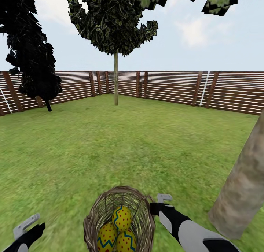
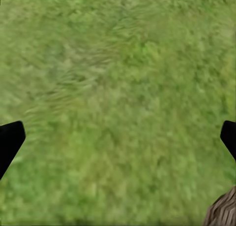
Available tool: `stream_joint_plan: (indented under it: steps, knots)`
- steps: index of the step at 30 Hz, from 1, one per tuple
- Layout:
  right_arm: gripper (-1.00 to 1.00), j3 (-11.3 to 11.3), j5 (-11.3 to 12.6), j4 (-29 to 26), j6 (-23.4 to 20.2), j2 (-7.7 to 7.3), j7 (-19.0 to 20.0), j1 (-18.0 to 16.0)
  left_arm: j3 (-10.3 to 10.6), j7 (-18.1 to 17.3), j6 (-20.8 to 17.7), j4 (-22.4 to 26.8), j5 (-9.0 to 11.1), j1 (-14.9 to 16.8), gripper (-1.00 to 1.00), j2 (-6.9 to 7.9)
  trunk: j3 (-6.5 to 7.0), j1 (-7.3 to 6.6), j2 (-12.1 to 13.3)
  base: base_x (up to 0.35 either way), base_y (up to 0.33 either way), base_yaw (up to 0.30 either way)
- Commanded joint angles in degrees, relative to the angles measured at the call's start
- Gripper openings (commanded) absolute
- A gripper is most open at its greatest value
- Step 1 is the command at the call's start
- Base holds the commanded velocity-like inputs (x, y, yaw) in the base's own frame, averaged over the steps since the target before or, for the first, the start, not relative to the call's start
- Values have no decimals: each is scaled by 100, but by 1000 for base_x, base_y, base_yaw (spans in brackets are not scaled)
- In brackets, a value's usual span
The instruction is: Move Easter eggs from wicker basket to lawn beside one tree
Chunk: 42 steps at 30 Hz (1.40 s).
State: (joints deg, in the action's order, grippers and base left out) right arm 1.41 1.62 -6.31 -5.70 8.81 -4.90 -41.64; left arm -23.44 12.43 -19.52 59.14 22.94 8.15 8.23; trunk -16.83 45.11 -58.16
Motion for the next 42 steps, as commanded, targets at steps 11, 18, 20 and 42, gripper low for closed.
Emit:
stream_joint_plan:
  steps: [11, 18, 20, 42]
  knots:
    - [-100, 224, 32, -35, -19, 1, 64, -2, 33, 34, 290, -14, 131, -23, 100, 3, -7, 0, -5, 0, 0, 0]
    - [-100, 228, 35, -877, -578, 10, 137, -4, 33, 15, 288, 36, 131, -24, 100, 12, -7, 0, -5, 0, 0, 0]
    - [-100, 225, 284, -1315, -1169, 11, 138, -7, 33, 16, 254, 139, 135, -24, 100, 12, -7, 0, -5, 0, 0, 0]
    - [-100, 237, 814, -1479, -2434, -4, -133, -71, 30, 71, -3704, 3094, 199, 1510, 100, 374, -169, 198, -366, 0, 0, 0]
